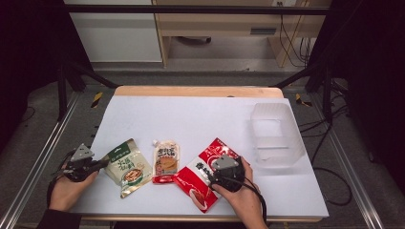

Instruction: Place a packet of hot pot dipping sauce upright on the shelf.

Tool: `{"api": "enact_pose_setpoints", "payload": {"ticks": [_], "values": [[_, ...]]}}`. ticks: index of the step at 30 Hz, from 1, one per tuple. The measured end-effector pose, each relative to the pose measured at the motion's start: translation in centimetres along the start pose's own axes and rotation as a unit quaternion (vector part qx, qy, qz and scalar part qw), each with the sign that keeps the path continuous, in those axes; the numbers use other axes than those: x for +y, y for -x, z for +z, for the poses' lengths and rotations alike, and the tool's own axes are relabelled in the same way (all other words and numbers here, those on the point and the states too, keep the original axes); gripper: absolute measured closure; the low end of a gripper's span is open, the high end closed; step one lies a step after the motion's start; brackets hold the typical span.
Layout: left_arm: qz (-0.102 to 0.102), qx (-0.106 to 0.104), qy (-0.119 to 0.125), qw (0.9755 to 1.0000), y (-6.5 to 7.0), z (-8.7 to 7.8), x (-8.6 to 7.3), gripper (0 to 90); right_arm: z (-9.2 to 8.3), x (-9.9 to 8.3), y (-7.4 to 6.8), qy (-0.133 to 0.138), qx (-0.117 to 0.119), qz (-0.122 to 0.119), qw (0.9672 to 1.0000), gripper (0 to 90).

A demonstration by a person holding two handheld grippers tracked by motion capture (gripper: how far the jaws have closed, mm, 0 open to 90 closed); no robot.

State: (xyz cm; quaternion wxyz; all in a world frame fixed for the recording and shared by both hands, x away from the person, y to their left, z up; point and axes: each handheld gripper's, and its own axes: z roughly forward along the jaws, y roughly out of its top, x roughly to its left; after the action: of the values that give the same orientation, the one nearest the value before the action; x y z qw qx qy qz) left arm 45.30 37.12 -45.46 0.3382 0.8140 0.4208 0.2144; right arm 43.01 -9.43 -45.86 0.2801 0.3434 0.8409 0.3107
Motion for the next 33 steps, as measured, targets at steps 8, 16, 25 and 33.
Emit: {"api": "enact_pose_setpoints", "payload": {"ticks": [8, 16, 25, 33], "values": [[0.011, 0.009, 0.044, 0.9989, 0.7, -1.6, 0.6, 90.0, 0.0, 0.0, 0.0, 0.0, -0.001, -0.001, 1.0, 17.0], [0.018, 0.008, 0.088, 0.9959, 1.7, -3.5, 1.3, 90.0, 0.0, 0.0, 0.0, -0.001, -0.001, -0.002, 1.0, 17.0], [0.05, 0.006, 0.094, 0.9943, 2.8, -5.0, 2.4, 90.0, -0.1, 0.0, 0.0, 0.0, -0.002, -0.004, 1.0, 16.9], [0.075, -0.009, 0.08, 0.9939, 3.4, -5.8, 4.2, 90.0, -0.1, 0.1, -0.3, 0.005, 0.002, -0.011, 0.9999, 16.8]]}}
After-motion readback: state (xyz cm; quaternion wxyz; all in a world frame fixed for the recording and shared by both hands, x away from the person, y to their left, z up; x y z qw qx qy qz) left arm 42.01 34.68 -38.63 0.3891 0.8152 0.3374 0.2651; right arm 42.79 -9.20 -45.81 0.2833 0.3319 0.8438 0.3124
